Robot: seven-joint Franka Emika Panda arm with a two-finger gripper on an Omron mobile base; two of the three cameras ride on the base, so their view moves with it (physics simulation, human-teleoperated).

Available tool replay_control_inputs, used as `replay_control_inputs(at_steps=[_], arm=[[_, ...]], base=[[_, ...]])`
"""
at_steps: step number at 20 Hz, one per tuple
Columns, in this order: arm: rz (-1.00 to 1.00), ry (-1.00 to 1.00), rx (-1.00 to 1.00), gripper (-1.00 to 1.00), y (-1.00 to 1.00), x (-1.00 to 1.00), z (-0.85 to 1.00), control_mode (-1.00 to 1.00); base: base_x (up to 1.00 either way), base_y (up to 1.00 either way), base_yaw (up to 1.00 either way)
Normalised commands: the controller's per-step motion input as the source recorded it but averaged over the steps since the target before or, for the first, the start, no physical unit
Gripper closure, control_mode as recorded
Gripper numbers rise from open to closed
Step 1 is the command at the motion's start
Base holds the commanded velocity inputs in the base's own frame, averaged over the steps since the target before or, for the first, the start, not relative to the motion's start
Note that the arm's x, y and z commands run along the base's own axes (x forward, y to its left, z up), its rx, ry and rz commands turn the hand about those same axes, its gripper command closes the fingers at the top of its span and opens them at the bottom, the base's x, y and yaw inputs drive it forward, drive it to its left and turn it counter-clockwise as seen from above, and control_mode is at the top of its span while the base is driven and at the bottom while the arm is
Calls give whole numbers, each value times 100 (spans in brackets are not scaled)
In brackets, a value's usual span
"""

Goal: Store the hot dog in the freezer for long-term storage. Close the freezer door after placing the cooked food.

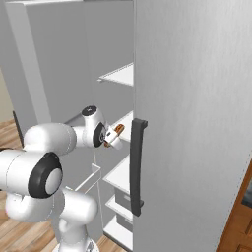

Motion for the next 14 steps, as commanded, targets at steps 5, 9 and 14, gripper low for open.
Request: replay_control_inputs(at_steps=[5, 9, 14], arm=[[0, 3, 0, 100, -13, 35, -4, -100], [0, 4, 0, 100, -24, 28, -9, -100], [0, 3, 0, 100, -17, 29, -4, -100]], base=[[0, 0, 0], [0, 0, 0], [0, 0, 0]])
